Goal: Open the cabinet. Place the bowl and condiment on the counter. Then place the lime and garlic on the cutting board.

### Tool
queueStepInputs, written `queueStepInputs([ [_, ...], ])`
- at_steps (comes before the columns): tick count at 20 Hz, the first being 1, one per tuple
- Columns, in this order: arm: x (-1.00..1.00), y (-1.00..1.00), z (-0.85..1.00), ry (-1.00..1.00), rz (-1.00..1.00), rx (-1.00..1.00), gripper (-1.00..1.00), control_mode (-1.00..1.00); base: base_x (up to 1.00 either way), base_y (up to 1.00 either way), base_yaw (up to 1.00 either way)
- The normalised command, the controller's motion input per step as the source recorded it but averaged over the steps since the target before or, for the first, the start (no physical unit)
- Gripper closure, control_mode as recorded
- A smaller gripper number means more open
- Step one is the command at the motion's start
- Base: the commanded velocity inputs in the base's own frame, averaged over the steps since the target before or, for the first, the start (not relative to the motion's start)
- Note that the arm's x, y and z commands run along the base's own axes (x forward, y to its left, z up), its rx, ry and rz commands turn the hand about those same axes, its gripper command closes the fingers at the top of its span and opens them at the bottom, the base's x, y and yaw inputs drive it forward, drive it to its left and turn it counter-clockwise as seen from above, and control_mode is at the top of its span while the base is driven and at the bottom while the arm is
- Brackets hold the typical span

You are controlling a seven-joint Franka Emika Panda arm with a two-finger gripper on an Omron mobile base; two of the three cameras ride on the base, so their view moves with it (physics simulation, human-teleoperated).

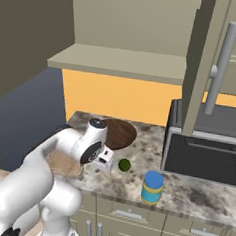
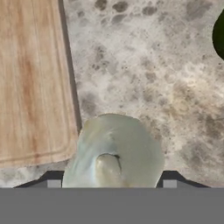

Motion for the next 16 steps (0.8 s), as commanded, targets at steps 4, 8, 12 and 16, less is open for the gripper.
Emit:
queueStepInputs([
  [4, 0.17, 0.94, 0.02, -0.08, 0.02, 0.03, 1.0, -1.0, 0.0, 0.0, 0.0],
  [8, 0.42, 0.77, 0.03, -0.1, 0.0, 0.04, 1.0, -1.0, 0.0, 0.0, 0.0],
  [12, 0.47, 0.65, -0.01, -0.03, 0.0, 0.01, 1.0, -1.0, 0.0, 0.0, 0.0],
  [16, 0.71, 0.53, -0.27, 0.0, 0.0, 0.0, 1.0, -1.0, 0.0, 0.0, 0.0],
])
